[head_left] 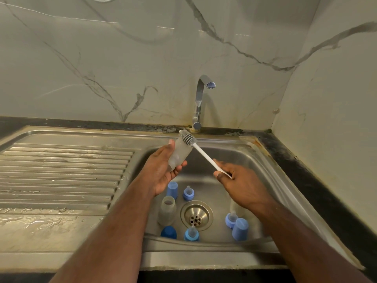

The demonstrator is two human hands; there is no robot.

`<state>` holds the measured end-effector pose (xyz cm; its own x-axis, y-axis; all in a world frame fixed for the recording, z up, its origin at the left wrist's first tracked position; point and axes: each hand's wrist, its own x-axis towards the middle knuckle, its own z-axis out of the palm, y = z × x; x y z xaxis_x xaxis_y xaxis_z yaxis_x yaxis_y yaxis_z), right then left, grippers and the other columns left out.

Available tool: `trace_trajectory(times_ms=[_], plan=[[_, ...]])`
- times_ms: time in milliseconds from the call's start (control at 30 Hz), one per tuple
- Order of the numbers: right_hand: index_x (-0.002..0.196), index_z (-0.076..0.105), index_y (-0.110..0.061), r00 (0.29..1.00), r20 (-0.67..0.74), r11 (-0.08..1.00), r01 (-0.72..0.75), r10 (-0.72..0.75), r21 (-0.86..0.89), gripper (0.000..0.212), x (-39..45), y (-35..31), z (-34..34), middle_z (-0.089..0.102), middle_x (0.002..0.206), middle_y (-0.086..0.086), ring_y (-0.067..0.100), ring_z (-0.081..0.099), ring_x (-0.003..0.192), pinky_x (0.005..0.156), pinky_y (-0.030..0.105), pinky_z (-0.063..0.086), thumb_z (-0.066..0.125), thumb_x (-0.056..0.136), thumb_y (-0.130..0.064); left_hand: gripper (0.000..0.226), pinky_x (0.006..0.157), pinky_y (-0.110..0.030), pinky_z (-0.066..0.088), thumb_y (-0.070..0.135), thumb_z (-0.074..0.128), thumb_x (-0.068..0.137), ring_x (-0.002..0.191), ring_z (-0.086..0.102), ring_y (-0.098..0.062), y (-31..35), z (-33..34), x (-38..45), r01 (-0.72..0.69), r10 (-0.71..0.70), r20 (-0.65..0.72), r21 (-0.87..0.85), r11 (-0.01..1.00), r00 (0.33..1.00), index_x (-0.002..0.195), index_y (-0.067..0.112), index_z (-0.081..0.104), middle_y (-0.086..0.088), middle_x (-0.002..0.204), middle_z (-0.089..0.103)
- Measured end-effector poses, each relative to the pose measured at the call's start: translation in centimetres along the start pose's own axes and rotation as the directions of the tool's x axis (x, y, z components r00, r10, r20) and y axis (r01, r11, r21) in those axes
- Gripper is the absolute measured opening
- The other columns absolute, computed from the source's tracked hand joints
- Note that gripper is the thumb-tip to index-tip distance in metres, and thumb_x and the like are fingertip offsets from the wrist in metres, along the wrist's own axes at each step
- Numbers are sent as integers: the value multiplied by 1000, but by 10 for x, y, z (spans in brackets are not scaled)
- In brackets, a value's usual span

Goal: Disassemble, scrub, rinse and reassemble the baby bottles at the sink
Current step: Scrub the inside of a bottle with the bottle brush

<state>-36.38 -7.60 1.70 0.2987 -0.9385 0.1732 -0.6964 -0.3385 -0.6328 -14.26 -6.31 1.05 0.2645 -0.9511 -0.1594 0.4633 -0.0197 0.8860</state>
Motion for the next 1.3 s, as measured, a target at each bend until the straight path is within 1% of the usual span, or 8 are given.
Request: trace_trajectory(times_ms=[167,333,467,567,833,1067,1167,1300], plan=[[143,50,-41,998,53,999,33,-33,-1,42,-8,-4,3,67,108,-20,2,62,78,59,7,44,53,101,-41,26,67,-27,56,42,62,97,96,68,-27,-1,-2,3,-38,38,6,0,999,999,114,22,65,-14,120,65],[147,45,-39,1000,-14,999,-22,22,-48,46,0,2,-2,66,122,-11,1,58,80,66,13,42,52,102,-41,52,68,-27,56,23,73,92,107,68,-30,-5,-6,9,-69,64,52,93,993,997,140,27,56,-8,128,62],[143,49,-43,999,50,999,22,-21,-32,42,-5,1,2,69,105,-18,4,61,75,59,7,43,53,101,-42,46,71,-28,55,11,77,87,106,65,-27,-7,-7,13,-67,60,52,135,989,997,126,30,62,-8,123,65],[145,47,-40,1000,6,999,-13,13,-50,45,1,2,-1,67,122,-12,3,61,86,73,16,44,53,101,-42,51,73,-29,54,11,80,84,108,66,-25,-10,-9,15,-84,74,55,207,975,996,129,29,63,-7,124,66],[147,46,-38,1000,-12,999,-20,20,-38,45,2,3,-5,65,127,-12,4,59,85,69,13,41,52,102,-40,52,73,-28,54,12,79,85,110,65,-25,-11,-8,16,-93,86,40,233,968,995,132,26,62,-7,124,64],[146,48,-37,1000,11,1000,6,-6,-9,45,-1,3,0,63,132,-12,4,57,92,77,16,42,53,101,-40,31,68,-28,57,26,73,93,98,72,-26,-7,-8,10,-26,25,14,58,998,1000,121,18,62,-16,121,66],[147,46,-35,1000,-4,1000,9,-9,-2,47,1,3,-1,60,136,-14,0,54,93,78,15,39,53,101,-41,46,66,-29,56,43,68,93,90,70,-23,-4,-10,9,49,-49,10,1,999,999,124,11,60,-19,117,70],[138,55,-43,995,77,998,55,-58,39,40,-7,0,4,70,101,-24,5,61,73,60,8,45,58,99,-40,47,70,-28,49,48,60,98,80,63,-19,1,-11,9,94,-93,18,-171,981,996,120,7,64,-17,104,74]])
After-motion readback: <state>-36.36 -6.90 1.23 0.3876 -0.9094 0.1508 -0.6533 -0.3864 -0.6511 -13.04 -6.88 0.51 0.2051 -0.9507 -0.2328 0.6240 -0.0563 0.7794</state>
